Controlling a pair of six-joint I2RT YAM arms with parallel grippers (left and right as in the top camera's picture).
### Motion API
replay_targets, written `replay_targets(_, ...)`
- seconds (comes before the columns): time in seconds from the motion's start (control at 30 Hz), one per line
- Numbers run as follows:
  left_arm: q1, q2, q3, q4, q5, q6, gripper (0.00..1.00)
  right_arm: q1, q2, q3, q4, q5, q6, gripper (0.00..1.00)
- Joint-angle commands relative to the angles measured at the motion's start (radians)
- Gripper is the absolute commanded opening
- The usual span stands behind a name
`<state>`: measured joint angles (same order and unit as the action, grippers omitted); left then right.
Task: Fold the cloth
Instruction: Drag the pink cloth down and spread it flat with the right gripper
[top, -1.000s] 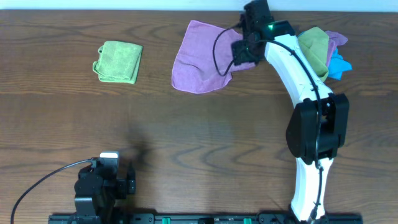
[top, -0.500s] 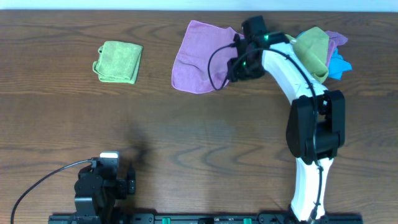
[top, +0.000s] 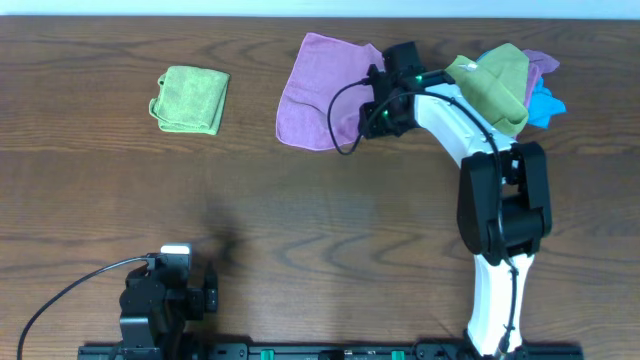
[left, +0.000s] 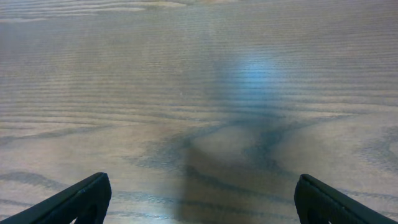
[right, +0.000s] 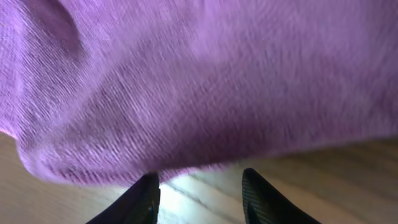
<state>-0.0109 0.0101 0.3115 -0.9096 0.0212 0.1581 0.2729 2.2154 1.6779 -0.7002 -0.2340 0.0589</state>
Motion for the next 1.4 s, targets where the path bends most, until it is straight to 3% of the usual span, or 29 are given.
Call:
replay_targets(0.0,-0.005,-0.006,-0.034,-0.027,-0.022,0.021,0.95,0.013,0.010,-0.006,0.022,-0.010,-0.004,0.42)
replay_targets(0.73,-0.005,-0.006,-0.034,-0.027,-0.022,0.021,0.95,0.014,0.017,-0.006,0.029,0.100,-0.042,0.41)
replay_targets(0.87,-0.005,-0.006,-0.034,-0.027,-0.022,0.021,0.95,0.014,0.044,-0.006,0.035,0.095,-0.042,0.34)
replay_targets(1.2,-0.005,-0.006,-0.034,-0.027,-0.022,0.021,0.96,0.016,0.078,-0.006,0.058,0.068,-0.038,0.33)
replay_targets(1.27,-0.005,-0.006,-0.034,-0.027,-0.022,0.021,0.95,0.016,0.078,-0.006,0.062,0.068,-0.038,0.25)
replay_targets(1.37,-0.005,-0.006,-0.034,-0.027,-0.022,0.021,0.95,0.016,0.077,-0.006,0.061,0.068,-0.038,0.01)
